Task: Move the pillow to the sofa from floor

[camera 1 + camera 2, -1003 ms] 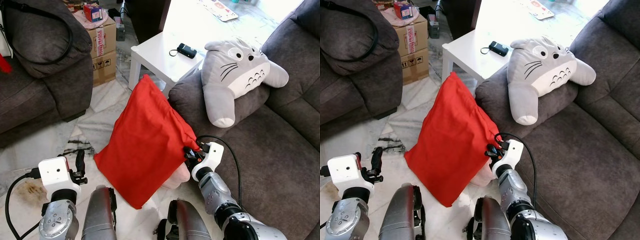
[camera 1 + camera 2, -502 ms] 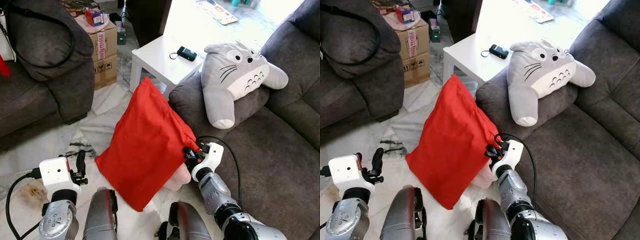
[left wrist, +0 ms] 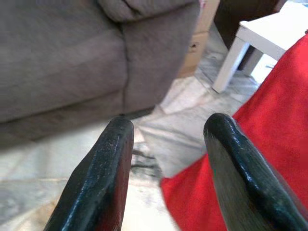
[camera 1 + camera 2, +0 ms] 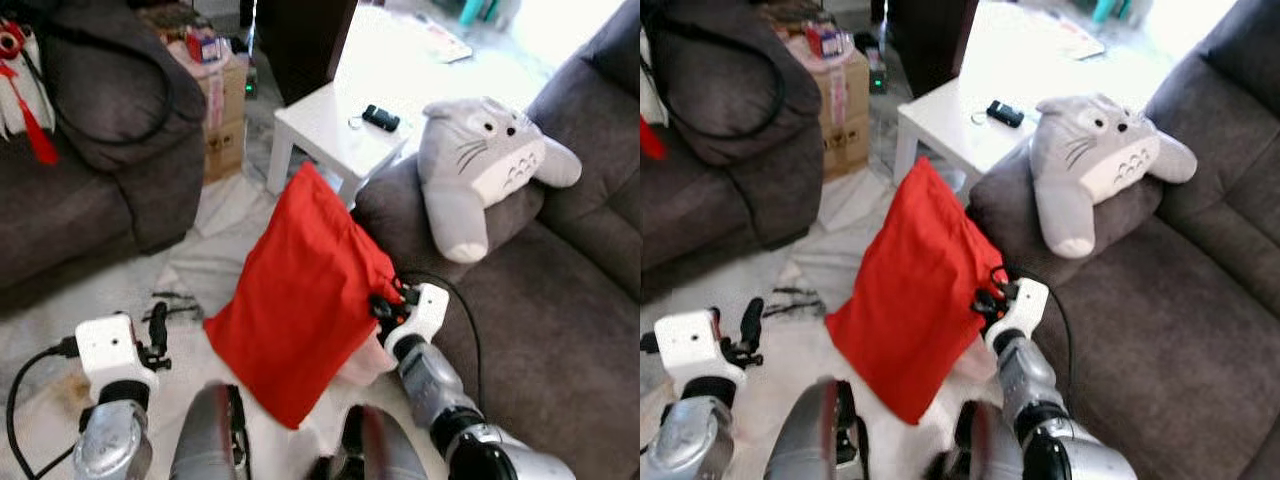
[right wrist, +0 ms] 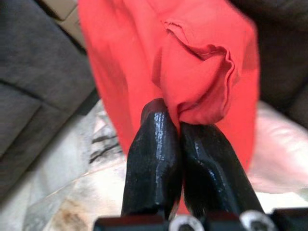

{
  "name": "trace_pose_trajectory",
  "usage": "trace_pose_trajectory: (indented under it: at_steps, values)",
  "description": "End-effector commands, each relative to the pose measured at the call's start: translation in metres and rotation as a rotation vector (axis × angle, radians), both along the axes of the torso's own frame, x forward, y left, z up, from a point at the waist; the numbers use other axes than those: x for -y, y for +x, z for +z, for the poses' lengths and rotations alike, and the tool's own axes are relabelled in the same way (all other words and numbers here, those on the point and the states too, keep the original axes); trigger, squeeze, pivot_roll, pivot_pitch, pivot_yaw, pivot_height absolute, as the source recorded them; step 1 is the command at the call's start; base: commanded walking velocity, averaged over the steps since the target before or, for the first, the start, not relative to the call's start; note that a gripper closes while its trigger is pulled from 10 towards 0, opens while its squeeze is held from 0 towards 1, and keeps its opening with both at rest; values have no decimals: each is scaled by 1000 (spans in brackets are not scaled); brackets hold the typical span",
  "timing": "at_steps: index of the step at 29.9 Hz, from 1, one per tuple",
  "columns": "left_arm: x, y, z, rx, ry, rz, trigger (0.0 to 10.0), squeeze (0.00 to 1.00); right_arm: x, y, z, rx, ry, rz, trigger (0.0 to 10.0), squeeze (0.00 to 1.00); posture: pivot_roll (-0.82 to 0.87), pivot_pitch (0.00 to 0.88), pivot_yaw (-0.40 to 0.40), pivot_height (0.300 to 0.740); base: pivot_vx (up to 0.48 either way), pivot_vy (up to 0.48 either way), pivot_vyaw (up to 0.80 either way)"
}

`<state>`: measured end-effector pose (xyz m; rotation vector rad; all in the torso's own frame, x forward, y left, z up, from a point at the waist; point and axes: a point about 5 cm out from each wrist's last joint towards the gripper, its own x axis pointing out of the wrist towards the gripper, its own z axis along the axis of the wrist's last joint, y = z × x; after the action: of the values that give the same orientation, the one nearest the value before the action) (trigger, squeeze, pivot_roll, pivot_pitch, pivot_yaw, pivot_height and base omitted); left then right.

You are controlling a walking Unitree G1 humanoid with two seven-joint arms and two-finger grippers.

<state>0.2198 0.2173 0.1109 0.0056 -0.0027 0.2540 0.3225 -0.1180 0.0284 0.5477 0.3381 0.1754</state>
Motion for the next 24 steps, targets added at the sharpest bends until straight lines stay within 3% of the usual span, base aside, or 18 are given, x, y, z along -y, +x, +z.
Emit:
trace_pose_trajectory:
  at_steps: [1,6,24]
  values:
    - [5,-2,-5,-25,-11,-12,10000,0,8,-5,-7,-27,-19,-19,10000,0,255,208,-212,634,0,450,0]
    - [5,-3,-5,-29,-6,-10,10000,0,7,-4,-6,-31,-22,-21,10000,0,254,211,-212,634,0,400,0]
    - [3,-6,-5,-25,-23,6,10000,0,10,5,3,-9,-52,-30,10000,0,254,211,-224,634,0,0,0]
